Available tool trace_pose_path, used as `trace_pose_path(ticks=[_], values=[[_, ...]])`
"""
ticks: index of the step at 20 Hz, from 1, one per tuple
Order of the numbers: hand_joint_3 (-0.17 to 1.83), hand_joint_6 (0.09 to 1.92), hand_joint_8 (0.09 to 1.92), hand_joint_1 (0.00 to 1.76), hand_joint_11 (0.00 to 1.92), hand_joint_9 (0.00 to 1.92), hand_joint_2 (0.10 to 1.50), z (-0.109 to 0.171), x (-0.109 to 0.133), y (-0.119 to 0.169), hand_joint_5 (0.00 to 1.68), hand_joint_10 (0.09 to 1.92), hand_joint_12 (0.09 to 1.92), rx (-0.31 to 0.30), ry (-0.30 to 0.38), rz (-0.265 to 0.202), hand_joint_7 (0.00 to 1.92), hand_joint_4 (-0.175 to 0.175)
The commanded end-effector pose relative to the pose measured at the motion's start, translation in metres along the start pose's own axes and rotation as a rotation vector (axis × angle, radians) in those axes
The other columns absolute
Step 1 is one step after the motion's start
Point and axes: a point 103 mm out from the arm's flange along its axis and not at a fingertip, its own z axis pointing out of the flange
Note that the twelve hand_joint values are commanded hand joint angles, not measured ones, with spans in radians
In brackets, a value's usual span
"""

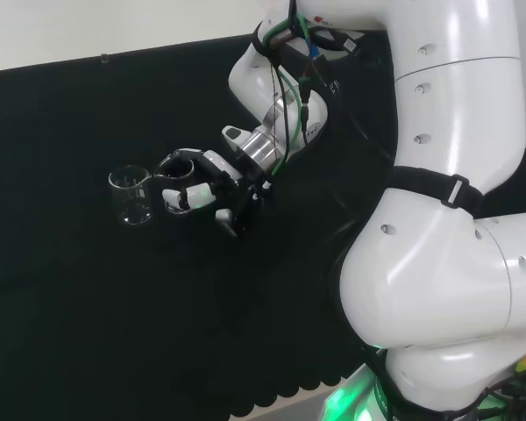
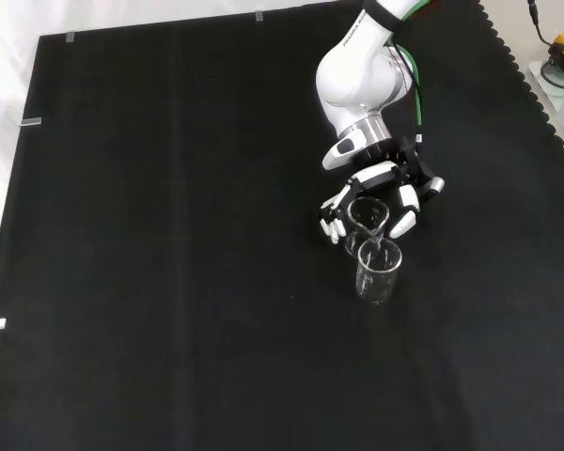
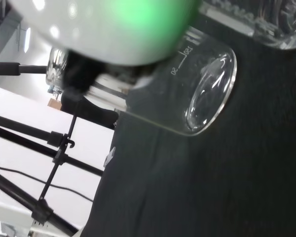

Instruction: Pick up the beaker on the right.

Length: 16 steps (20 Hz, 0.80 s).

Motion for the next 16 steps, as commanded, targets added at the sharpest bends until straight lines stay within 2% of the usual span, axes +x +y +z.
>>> trace_pose_path(ticks=[1,2,4,6,7,9,11,14,16], values=[[0.72,0.9,0.68,1.24,0.6,0.97,0.63,-0.001,0.0,0.001,1.01,0.51,1.13,-0.046,0.01,0.023,0.97,-0.135],[0.55,0.83,0.7,1.26,0.74,1.07,0.74,-0.001,0.0,0.002,1.08,0.5,1.05,-0.052,0.016,0.028,1.08,-0.155],[0.22,0.73,0.59,1.36,0.91,1.08,0.9,-0.004,0.001,0.001,1.14,0.65,0.94,-0.062,0.024,0.028,1.28,-0.171],[0.07,0.66,0.5,1.4,0.97,1.1,0.96,-0.004,0.003,0.003,1.18,0.67,0.88,-0.067,0.014,0.022,1.37,-0.175],[0.04,0.63,0.47,1.41,0.98,1.11,0.97,-0.004,0.004,0.004,1.2,0.65,0.86,-0.07,0.01,0.018,1.39,-0.175],[-0.09,0.63,0.22,1.41,1.02,1.18,1.01,-0.006,0.006,0.005,1.23,0.54,0.8,-0.078,0.015,0.01,1.51,-0.171],[-0.15,0.62,0.09,1.42,1.02,1.21,1.03,0.0,0.011,0.011,1.25,0.49,0.81,-0.091,0.001,0.0,1.58,-0.17],[-0.17,0.62,0.09,1.42,1.02,1.22,1.04,-0.001,0.017,0.014,1.26,0.48,0.82,-0.114,-0.007,-0.014,1.61,-0.17],[-0.1,0.53,0.09,1.42,1.02,1.22,1.0,-0.004,0.02,0.015,1.27,0.47,0.82,-0.125,-0.01,-0.02,1.6,-0.174]])
